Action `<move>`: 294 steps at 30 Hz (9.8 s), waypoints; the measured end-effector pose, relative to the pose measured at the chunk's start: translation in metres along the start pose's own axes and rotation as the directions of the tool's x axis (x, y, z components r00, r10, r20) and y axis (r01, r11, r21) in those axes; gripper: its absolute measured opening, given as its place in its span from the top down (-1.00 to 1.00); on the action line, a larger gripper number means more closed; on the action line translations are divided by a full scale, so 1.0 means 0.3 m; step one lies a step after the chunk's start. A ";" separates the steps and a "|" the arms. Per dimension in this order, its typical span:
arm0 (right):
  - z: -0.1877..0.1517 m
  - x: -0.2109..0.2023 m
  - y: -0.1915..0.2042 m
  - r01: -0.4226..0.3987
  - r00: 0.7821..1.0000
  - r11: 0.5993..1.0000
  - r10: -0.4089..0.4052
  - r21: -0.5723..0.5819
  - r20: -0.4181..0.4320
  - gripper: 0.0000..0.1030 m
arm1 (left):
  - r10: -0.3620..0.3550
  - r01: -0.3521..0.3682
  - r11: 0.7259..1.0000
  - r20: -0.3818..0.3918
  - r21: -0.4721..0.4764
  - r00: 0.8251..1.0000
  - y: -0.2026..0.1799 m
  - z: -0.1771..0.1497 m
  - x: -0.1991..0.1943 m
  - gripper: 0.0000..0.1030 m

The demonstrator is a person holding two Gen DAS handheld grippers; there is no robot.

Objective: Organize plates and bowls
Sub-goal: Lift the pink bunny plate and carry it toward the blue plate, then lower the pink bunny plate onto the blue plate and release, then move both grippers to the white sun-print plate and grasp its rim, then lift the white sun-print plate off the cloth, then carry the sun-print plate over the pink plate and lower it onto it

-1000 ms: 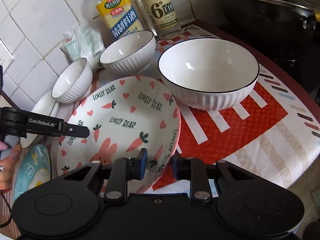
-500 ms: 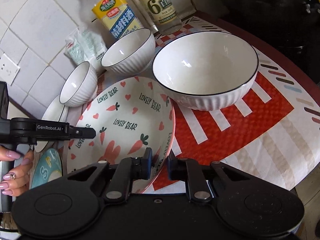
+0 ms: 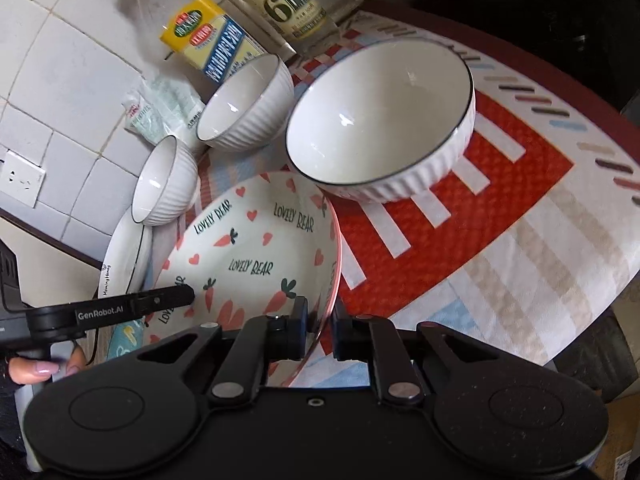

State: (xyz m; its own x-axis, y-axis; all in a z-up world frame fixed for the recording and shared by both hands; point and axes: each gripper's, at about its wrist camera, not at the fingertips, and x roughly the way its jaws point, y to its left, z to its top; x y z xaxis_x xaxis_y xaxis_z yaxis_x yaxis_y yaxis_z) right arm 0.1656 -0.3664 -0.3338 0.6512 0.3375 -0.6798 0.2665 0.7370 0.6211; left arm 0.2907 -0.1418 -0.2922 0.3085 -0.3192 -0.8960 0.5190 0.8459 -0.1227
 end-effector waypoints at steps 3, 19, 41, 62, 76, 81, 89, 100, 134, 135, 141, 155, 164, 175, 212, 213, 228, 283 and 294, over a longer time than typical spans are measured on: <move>0.002 -0.014 0.004 -0.008 1.000 1.000 0.008 -0.018 0.001 0.69 | 0.000 0.000 1.000 0.016 -0.019 1.000 -0.001 -0.018 -0.022 0.52; -0.024 -0.160 0.170 -0.121 0.993 0.988 0.122 -0.093 0.005 0.69 | 0.012 0.008 0.992 0.157 -0.123 0.988 0.096 -0.156 -0.305 0.52; -0.158 0.055 0.447 -0.258 0.947 0.944 0.204 -0.206 -0.249 0.69 | 0.090 0.001 0.868 0.159 -0.496 0.983 0.433 -0.559 -0.407 0.53; -0.185 0.169 0.491 -0.116 0.963 0.938 0.026 -0.326 -0.269 0.67 | 0.157 -0.111 0.897 0.073 -0.428 0.985 0.415 -0.524 -0.299 0.53; -0.215 0.186 0.513 -0.088 0.971 0.894 -0.022 -0.439 -0.240 0.52 | 0.204 -0.191 0.887 -0.015 -0.420 0.979 0.387 -0.489 -0.300 0.53; -0.232 0.197 0.536 -0.085 0.975 0.854 -0.034 -0.513 -0.219 0.38 | 0.213 -0.212 0.874 -0.047 -0.437 0.976 0.390 -0.472 -0.301 0.53; -0.256 0.228 0.532 -0.088 0.980 0.845 -0.021 -0.527 -0.198 0.33 | 0.305 -0.325 0.862 -0.114 -0.389 0.945 0.357 -0.455 -0.300 0.53; -0.292 0.258 0.581 -0.020 0.988 0.791 -0.076 -0.611 -0.131 0.19 | 0.339 -0.350 0.856 -0.097 -0.380 0.936 0.353 -0.456 -0.292 0.53; -0.098 -0.101 0.785 -0.065 0.975 0.638 0.204 -0.767 0.086 -0.44 | 0.308 -0.251 0.940 0.262 -0.229 0.914 0.286 -0.302 -0.698 -0.09; -0.088 -0.091 0.797 -0.071 0.975 0.650 0.206 -0.757 0.085 -0.48 | 0.305 -0.250 0.943 0.266 -0.220 0.915 0.306 -0.289 -0.698 -0.19; -0.049 -0.006 0.879 -0.088 0.965 0.691 0.238 -0.717 0.111 -0.72 | 0.274 -0.224 0.955 0.289 -0.193 0.917 0.470 -0.206 -0.666 -0.57; 0.003 0.414 0.872 -0.028 0.998 0.911 0.003 -0.411 -0.061 -0.46 | 0.231 -0.209 0.971 0.218 -0.120 0.948 0.768 -0.093 -0.357 -0.60; 0.019 0.552 0.822 0.048 0.995 0.976 -0.067 -0.212 -0.080 -0.10 | 0.180 -0.168 0.971 0.054 -0.171 0.982 0.876 -0.069 -0.167 -0.08; -0.012 0.627 0.830 0.095 0.995 0.980 -0.098 -0.174 -0.007 0.58 | 0.061 -0.054 0.959 0.019 -0.278 0.998 0.959 -0.016 -0.066 0.60; -0.048 0.426 0.856 0.018 1.000 0.989 -0.018 -0.146 -0.005 0.62 | 0.065 -0.009 0.971 0.228 -0.238 0.971 0.846 -0.176 -0.300 0.61; -0.061 0.403 0.860 0.012 1.000 0.987 -0.013 -0.160 -0.008 0.62 | 0.073 -0.018 0.973 0.232 -0.231 0.970 0.828 -0.189 -0.325 0.61; -0.241 0.075 0.797 0.008 0.998 0.957 -0.025 -0.291 -0.052 0.59 | 0.073 -0.029 0.982 0.229 -0.188 0.971 0.568 -0.387 -0.513 0.60; -0.465 0.107 0.633 0.209 0.968 0.914 -0.244 -0.347 -0.060 0.46 | 0.032 -0.019 0.966 0.046 -0.258 0.998 0.434 -0.576 -0.354 0.61; -0.478 0.155 0.649 0.255 0.962 0.907 -0.272 -0.334 -0.005 0.32 | 0.019 -0.033 0.958 -0.051 -0.283 0.999 0.455 -0.528 -0.334 0.61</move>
State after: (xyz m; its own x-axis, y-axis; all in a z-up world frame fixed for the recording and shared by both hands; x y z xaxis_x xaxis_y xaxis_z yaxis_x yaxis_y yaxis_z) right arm 0.1459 -0.1232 -0.3005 0.5506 0.1270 -0.8250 0.1702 0.9505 0.2599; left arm 0.2044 0.0734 -0.2868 0.2776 -0.2811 -0.9187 0.2615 0.9422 -0.2093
